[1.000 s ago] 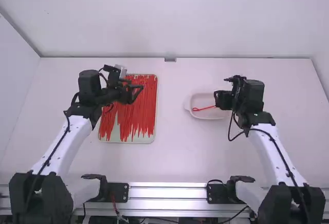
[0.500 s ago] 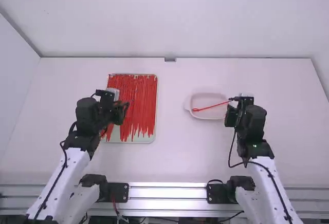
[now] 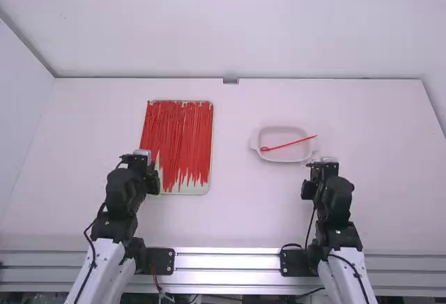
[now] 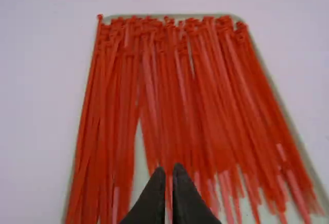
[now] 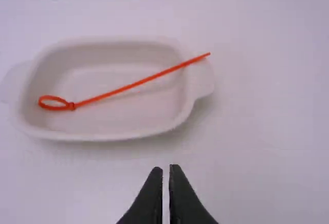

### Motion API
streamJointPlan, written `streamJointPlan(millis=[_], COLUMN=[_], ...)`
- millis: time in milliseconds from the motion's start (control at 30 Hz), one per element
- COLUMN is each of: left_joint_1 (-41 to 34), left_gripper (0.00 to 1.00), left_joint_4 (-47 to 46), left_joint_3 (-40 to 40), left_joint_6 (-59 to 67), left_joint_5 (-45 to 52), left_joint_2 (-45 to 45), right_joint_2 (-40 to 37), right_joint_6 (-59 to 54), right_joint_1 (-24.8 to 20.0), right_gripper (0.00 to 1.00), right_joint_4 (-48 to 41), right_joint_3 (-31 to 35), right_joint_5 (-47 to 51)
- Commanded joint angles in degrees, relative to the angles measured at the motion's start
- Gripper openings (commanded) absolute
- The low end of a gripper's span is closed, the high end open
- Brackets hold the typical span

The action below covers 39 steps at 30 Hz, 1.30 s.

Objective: Fasten the cable tie

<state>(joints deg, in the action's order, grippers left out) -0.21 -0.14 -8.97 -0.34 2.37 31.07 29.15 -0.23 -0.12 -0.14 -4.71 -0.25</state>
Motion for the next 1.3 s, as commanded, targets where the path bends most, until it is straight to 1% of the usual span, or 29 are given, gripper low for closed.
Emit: streamJointPlan(millis=[0, 67, 233, 800, 1133, 1267], left_joint_1=[0.2, 0.2, 0.2, 0.2, 0.2, 0.2], left_gripper=[0.00, 0.00, 0.00, 0.00, 0.00, 0.00], left_joint_4=[0.1, 0.1, 0.1, 0.1, 0.1, 0.1], left_joint_3=[2.8, 4.8, 9.0, 9.0, 9.0, 9.0], left_joint_6=[0.3, 0.3, 0.3, 0.3, 0.3, 0.3], left_joint_5=[-2.4, -2.4, -2.4, -2.4, -2.4, -2.4], left_joint_2=[-3.0, -4.9, -9.7, -23.5, -29.5, -31.1], right_joint_2=[-2.7, -4.7, -9.4, -22.9, -28.7, -29.1], right_joint_6=[0.2, 0.2, 0.2, 0.2, 0.2, 0.2], right_joint_1=[0.1, 0.1, 0.1, 0.1, 0.1, 0.1], right_gripper=[0.00, 0.00, 0.00, 0.00, 0.00, 0.00], right_joint_4=[0.1, 0.1, 0.1, 0.1, 0.1, 0.1], right_joint_3=[2.8, 4.7, 4.7, 4.7, 4.7, 4.7], right_joint_5=[0.3, 0.3, 0.3, 0.3, 0.3, 0.3])
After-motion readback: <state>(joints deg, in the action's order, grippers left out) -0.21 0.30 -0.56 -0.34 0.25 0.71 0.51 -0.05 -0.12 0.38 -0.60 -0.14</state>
